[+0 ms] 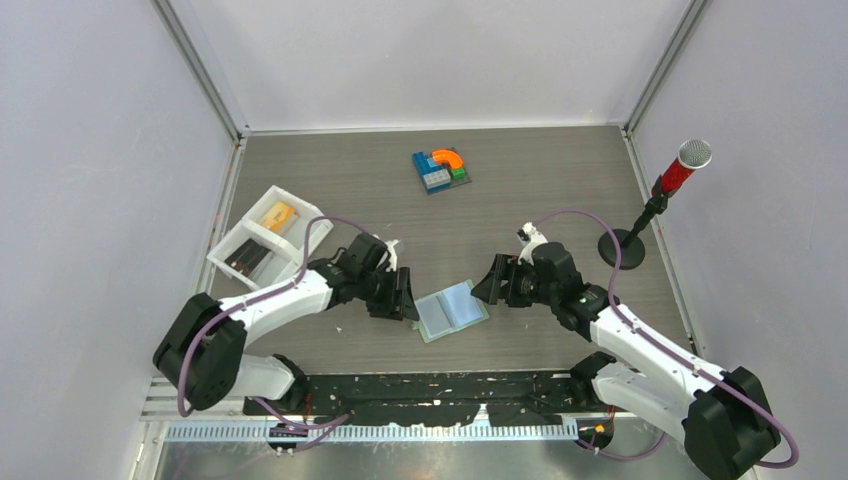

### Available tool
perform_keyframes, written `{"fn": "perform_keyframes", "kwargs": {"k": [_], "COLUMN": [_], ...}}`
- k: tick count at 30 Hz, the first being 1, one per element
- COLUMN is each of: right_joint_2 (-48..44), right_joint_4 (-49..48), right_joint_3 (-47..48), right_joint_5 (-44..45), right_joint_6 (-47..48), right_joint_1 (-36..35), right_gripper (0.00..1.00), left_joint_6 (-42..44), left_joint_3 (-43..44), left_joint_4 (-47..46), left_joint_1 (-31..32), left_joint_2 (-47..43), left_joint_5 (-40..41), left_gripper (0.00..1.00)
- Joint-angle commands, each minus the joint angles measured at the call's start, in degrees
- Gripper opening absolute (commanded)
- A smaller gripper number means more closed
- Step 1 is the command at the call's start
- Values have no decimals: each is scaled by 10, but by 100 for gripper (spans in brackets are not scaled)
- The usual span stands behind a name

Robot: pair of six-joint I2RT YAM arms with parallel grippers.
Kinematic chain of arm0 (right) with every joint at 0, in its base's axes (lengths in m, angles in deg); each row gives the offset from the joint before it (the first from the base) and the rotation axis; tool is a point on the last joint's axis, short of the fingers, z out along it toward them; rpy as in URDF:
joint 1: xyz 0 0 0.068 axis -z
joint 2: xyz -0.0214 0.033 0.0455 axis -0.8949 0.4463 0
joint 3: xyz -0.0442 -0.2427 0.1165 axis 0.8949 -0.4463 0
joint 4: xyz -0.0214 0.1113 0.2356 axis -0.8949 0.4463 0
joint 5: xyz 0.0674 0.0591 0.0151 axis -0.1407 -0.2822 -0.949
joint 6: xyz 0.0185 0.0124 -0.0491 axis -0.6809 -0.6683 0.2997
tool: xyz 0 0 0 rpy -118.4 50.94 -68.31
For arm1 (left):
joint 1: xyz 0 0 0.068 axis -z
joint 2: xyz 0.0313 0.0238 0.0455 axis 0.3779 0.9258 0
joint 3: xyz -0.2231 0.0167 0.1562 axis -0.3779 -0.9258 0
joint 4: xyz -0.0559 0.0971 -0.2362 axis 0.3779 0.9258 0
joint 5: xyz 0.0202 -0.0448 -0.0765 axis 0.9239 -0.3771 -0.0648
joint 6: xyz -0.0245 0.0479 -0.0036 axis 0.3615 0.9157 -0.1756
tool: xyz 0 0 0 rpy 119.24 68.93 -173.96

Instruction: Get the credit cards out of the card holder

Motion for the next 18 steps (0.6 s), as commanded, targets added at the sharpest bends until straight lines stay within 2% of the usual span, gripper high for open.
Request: {"fn": "perform_keyframes", "kwargs": {"k": [1, 6, 10, 15, 18], "right_joint_2": [-16, -7, 0, 10, 26], "right_joint_4": [3, -13, -27, -32, -37], "right_joint_3": [16, 13, 12, 19, 25], "right_joint_5": [19, 13, 12, 21, 27], "right_joint_6": [2, 0, -5, -6, -12], "right_joint_1": [-5, -9, -14, -31, -46], "right_gripper": [75, 76, 76, 76, 76], "left_joint_6": [-27, -26, -25, -25, -27], "left_joint_3": [1, 1, -4, -12, -16], "left_joint_4": [-82, -93, -95, -95, -95], "left_joint_1": [27, 35, 37, 38, 38], "left_joint_2": [25, 61, 70, 60, 54], "left_joint_5": [16, 19, 17, 11, 12], "left_gripper": [51, 47, 39, 21, 5]}}
